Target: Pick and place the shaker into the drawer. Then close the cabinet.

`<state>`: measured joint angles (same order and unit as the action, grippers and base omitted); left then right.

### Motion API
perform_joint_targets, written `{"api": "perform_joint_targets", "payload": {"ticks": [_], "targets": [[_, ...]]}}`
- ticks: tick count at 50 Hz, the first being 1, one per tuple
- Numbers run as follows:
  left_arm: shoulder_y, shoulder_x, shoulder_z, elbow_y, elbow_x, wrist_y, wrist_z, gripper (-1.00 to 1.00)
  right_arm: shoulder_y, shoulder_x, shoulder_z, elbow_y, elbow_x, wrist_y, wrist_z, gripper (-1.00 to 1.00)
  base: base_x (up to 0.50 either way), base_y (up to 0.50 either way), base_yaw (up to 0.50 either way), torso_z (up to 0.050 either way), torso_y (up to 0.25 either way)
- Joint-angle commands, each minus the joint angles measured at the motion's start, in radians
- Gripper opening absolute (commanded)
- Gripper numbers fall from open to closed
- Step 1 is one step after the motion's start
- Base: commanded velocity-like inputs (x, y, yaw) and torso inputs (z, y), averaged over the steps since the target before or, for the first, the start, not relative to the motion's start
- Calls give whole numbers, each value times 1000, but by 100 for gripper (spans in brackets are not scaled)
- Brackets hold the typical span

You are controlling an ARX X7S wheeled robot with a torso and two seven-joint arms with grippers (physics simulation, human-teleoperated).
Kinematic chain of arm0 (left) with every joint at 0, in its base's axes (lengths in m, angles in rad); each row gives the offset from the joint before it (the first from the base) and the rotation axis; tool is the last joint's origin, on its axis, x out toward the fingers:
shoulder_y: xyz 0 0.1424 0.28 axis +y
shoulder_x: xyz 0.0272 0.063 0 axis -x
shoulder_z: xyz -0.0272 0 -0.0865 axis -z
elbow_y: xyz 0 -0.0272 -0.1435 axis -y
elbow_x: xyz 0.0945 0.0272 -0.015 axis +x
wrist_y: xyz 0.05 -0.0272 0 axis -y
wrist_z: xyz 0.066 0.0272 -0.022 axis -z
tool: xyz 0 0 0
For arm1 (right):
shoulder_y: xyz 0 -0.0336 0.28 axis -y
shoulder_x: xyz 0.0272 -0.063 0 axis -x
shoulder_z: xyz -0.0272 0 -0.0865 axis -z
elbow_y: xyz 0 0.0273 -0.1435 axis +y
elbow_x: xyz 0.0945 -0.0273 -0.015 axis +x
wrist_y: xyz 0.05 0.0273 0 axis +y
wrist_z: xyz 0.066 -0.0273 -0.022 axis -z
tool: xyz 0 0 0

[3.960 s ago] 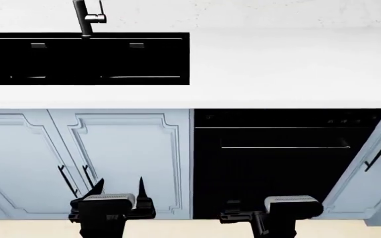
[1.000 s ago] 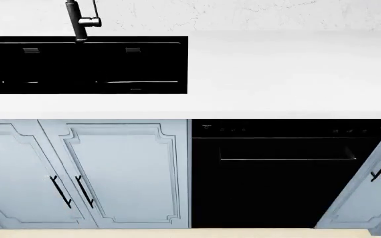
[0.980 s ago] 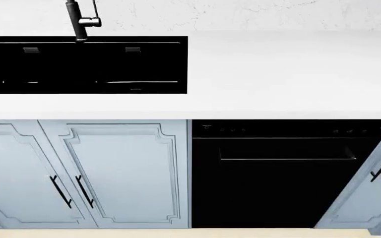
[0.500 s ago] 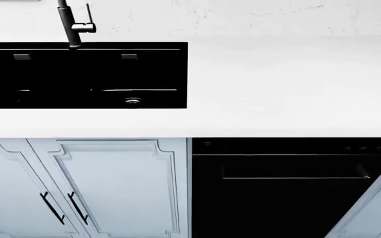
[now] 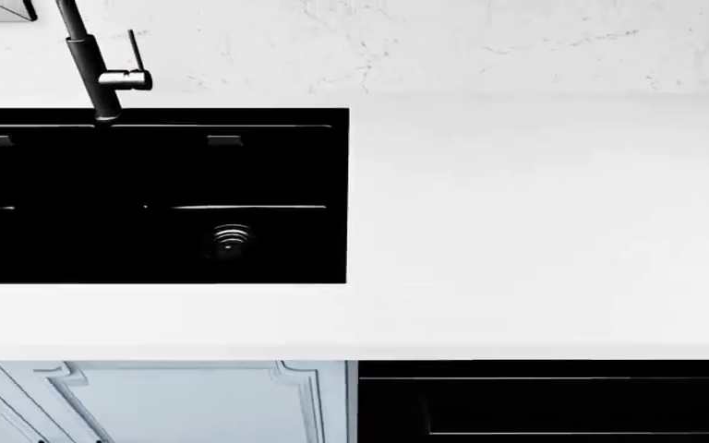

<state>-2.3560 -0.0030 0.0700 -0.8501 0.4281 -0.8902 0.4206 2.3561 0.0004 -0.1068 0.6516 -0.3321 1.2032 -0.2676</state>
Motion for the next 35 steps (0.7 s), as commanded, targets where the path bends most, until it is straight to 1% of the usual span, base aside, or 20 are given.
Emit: {"api": "perform_joint_targets", "payload": {"ticks": [1, 16, 23, 29, 35], "targets": [[0, 1, 1, 9, 8, -11, 11, 100, 0, 0, -11, -18, 13, 19, -5, 100, 500, -1, 0, 0, 0], [0, 0, -4, 6, 3, -12, 6, 100, 0, 0, -5, -26, 5, 23, 3, 100, 500, -1, 0, 0, 1], [0, 0, 0, 13, 3, -19, 7, 100, 0, 0, -9, -34, -23, -1, -7, 100, 0, 0, 0, 0, 2], [0, 1, 6, 18, -1, -25, 5, 100, 0, 0, -12, -35, -53, -4, -23, 100, 1, 500, 0, 0, 0], [0, 0, 3, 19, 1, -25, 4, 100, 0, 0, 1, -59, -38, -10, -21, 100, 0, 0, 0, 0, 0]]}}
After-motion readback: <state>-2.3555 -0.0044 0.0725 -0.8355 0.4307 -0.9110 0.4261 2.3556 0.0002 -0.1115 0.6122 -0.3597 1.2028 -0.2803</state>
